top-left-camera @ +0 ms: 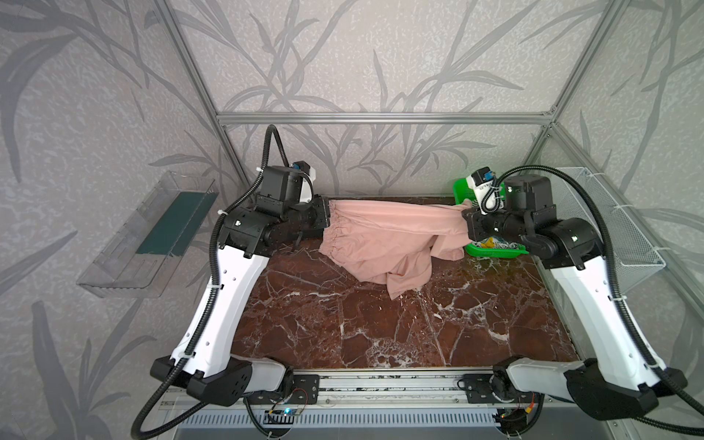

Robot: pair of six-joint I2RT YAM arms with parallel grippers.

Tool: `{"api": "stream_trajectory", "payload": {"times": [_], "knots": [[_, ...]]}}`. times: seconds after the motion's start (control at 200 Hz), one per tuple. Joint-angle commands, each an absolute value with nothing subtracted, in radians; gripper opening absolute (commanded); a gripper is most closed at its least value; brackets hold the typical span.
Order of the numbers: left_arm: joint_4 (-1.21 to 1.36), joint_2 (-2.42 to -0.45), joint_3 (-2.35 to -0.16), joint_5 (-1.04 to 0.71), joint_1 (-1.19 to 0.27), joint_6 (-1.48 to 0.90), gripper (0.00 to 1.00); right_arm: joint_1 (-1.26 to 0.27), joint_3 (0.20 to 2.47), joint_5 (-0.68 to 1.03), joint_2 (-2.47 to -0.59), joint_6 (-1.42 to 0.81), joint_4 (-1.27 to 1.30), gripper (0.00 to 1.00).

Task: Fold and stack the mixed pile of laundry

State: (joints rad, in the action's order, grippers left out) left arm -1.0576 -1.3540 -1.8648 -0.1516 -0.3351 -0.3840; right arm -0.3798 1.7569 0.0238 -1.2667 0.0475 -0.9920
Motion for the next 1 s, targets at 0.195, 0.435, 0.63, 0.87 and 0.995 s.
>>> {"api": "stream_trajectory", "payload": {"times": [0.195, 0.435, 0.63, 0.87, 0.995], "knots": [[-1.154, -1.261, -1.785, -0.126, -0.306, -0.376, 0.00, -0.370, 1.672, 0.169, -1.178, 0.133, -1.117, 0.00], [-0.918, -1.439, -1.774, -0.184, -0.294, -0.412, 0.00, -0.371, 1.641, 0.086, -1.342, 0.168, -0.900, 0.00], [-0.925, -1.707, -2.165, -0.205, -0.267, -0.392, 0.00, -0.367, 1.932, 0.005, -1.529, 0.227, -0.807, 0.00], [-1.025, -1.790, -2.488, -0.250, -0.251, -0.307, 0.00, -0.425, 2.183, -0.036, -1.509, 0.346, -0.832, 0.00], [-0.924, -1.588, -2.123, -0.254, -0.249, -0.255, 0.00, -0.480, 1.963, -0.033, -1.364, 0.378, -0.799, 0.00]]}}
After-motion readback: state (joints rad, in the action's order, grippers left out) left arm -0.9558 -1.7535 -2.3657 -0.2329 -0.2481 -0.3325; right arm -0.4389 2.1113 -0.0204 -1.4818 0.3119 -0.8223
